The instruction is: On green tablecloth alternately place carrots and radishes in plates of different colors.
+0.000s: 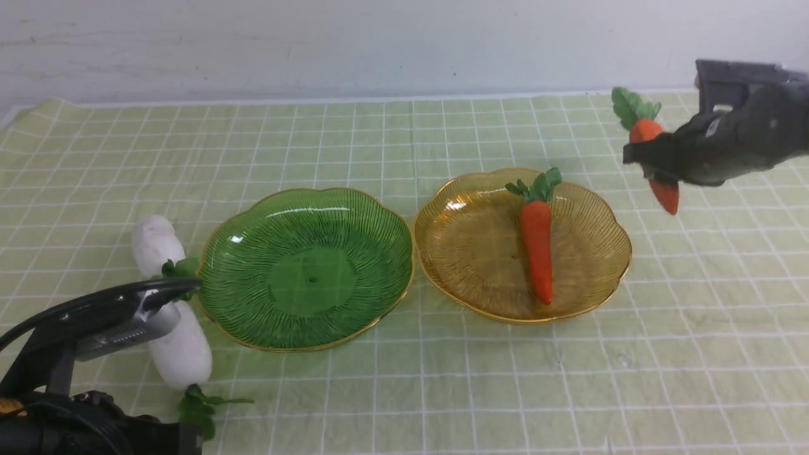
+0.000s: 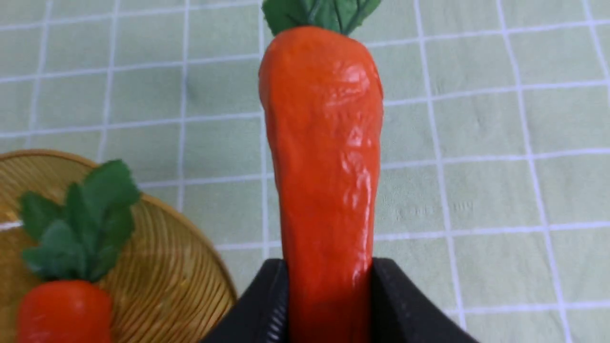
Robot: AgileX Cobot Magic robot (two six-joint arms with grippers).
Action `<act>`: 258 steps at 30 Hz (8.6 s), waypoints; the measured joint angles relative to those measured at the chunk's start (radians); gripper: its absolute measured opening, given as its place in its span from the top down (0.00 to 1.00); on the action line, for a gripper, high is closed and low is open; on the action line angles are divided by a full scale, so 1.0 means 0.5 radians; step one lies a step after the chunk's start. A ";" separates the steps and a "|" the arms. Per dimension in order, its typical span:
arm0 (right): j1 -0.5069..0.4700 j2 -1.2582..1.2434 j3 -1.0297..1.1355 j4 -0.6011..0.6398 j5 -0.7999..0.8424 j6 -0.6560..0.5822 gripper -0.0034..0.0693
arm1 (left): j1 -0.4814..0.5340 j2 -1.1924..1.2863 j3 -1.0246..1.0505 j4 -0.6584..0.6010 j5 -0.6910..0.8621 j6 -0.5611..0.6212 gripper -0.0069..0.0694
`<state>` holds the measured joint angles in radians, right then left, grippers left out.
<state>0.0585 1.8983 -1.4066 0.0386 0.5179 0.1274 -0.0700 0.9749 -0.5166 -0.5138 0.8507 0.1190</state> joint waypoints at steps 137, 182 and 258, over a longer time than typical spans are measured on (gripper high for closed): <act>0.356 -1.243 0.637 0.403 1.391 -0.518 0.97 | -0.139 1.765 -2.169 1.456 0.146 -0.942 0.14; 0.356 -1.302 0.638 0.403 1.298 -0.526 0.97 | -0.175 2.088 -2.329 0.999 0.447 -0.538 0.37; 0.057 -3.812 2.827 0.224 -0.184 -0.524 0.97 | -0.286 1.861 -2.699 1.099 0.768 -0.416 0.92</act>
<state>0.0869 -0.0075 0.0068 0.1509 0.4260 -0.1348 -0.2130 1.9055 -1.8661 0.0358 1.2346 -0.0892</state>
